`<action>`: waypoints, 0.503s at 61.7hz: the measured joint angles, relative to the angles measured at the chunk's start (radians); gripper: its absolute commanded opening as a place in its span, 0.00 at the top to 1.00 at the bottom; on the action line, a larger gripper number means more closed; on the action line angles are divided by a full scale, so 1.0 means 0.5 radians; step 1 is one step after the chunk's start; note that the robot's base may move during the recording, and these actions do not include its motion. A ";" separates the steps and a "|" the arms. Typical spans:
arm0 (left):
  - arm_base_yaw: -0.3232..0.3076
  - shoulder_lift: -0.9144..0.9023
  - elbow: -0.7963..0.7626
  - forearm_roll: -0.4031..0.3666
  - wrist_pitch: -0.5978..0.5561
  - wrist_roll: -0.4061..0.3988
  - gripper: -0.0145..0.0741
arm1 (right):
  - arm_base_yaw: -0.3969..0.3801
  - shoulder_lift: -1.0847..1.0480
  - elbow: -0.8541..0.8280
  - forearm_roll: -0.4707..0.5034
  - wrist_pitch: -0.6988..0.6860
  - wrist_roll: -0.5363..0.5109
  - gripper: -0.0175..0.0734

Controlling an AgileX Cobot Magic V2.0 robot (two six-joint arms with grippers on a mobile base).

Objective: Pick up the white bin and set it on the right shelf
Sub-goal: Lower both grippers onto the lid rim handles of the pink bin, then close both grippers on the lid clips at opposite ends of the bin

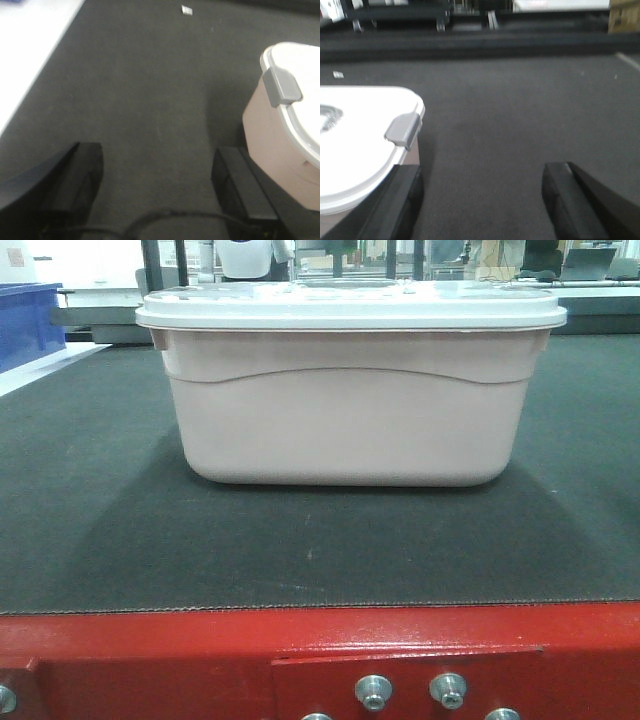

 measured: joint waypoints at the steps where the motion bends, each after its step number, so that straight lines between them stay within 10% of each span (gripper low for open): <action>1: 0.000 0.045 -0.034 -0.021 0.034 0.006 0.39 | 0.000 0.023 -0.024 0.011 0.024 0.005 0.12; 31: 0.109 1.138 -1.192 -1.425 0.968 1.053 0.39 | -0.220 0.940 -1.325 0.969 1.351 -0.229 0.12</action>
